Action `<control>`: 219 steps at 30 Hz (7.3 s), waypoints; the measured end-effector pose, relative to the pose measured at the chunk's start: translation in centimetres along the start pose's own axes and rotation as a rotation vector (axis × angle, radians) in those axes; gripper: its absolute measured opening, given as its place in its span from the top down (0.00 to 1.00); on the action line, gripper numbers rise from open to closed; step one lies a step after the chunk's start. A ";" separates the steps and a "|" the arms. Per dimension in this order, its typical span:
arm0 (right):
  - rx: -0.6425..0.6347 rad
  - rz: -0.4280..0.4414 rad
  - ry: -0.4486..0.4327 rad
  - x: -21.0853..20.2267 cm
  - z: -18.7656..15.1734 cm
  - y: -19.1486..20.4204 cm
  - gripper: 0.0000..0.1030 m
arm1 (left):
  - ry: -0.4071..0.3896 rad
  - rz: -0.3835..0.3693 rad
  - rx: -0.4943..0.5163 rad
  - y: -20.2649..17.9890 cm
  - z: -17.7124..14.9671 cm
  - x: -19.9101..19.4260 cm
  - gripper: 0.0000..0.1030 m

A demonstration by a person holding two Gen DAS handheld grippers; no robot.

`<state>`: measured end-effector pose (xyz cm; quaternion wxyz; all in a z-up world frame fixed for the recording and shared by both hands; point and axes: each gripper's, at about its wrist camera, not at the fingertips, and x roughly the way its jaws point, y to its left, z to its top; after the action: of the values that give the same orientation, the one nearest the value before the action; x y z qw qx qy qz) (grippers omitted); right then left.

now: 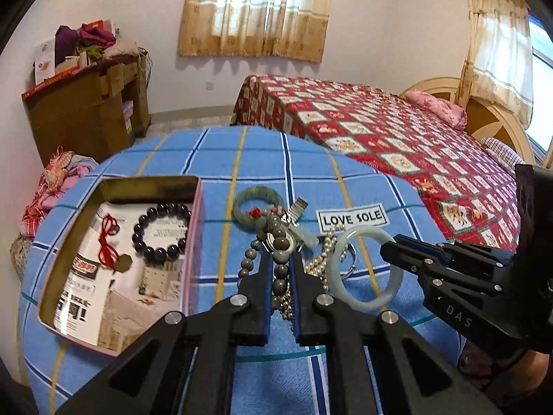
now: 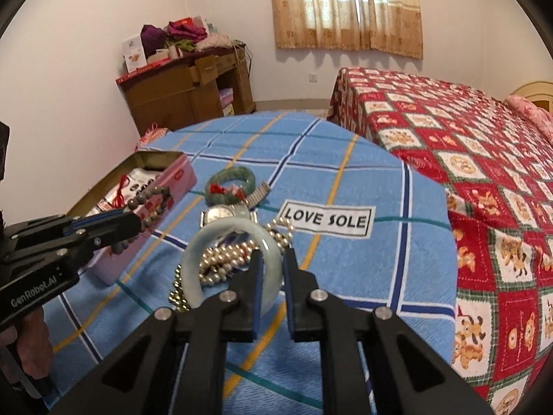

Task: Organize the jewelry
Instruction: 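Grasp the grey bead bracelet with the left tool while the right tool grasps the pale jade bangle, then carry the bracelet and bangle into the tin and open both tools, then move the left tool to the silver bead chain and close on it, then grasp the pearl necklace with the right tool while the left tool lifts the chain, then carry the chain and pearl necklace over the pink tin with both tools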

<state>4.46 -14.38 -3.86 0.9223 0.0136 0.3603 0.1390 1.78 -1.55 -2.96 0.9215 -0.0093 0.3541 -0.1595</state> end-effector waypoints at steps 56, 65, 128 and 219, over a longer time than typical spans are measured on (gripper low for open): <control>-0.259 0.171 0.045 6.8 4.0 15.7 0.87 | -0.010 0.268 -0.213 14.7 -0.9 -1.5 0.92; -0.270 0.167 0.077 7.7 3.4 16.2 0.87 | 0.023 0.254 -0.214 15.1 -1.5 -0.5 0.92; -0.016 -0.052 0.040 2.9 1.8 1.4 0.54 | 0.084 0.181 -0.076 5.0 -0.4 2.4 0.39; 0.022 0.008 0.005 2.4 3.6 1.3 0.91 | -0.040 0.000 -0.066 3.3 3.5 1.9 0.96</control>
<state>8.24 -12.25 -2.56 0.9206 0.0250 0.3642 0.1387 6.37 0.70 -1.98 0.9275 -0.0428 0.3408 -0.1473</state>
